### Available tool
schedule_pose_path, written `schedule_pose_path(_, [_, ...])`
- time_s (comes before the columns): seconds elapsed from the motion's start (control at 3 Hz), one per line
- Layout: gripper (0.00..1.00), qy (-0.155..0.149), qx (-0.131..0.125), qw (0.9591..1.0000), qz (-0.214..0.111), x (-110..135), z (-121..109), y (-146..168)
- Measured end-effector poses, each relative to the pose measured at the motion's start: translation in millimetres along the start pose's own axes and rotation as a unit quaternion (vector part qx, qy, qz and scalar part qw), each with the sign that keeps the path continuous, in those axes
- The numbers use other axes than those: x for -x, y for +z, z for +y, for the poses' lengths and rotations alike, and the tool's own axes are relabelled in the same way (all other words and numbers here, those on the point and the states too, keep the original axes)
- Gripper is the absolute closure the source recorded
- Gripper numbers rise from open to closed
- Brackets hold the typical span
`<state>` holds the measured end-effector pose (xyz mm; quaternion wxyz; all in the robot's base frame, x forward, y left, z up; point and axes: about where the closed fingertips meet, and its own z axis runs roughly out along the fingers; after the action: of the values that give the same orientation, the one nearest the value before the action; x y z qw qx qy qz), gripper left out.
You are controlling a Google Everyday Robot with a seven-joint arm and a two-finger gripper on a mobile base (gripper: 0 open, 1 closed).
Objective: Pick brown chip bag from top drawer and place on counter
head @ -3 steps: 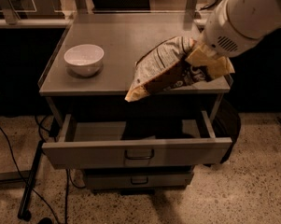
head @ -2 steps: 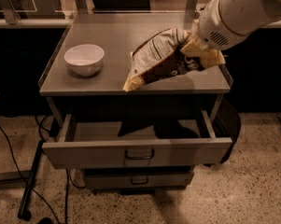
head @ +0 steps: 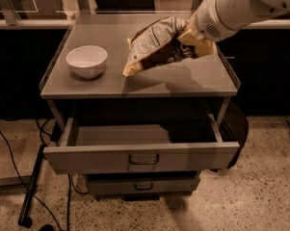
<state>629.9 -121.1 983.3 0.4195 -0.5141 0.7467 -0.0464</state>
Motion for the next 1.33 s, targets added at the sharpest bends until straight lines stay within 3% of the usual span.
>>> schedule_pose_path(0.67, [1.00, 0.069, 0.012, 0.9973, -0.021, -28, -14, 51])
schedule_pose_path(1.33, [1.00, 0.131, 0.035, 0.9903, -0.031, -63, -7, 93])
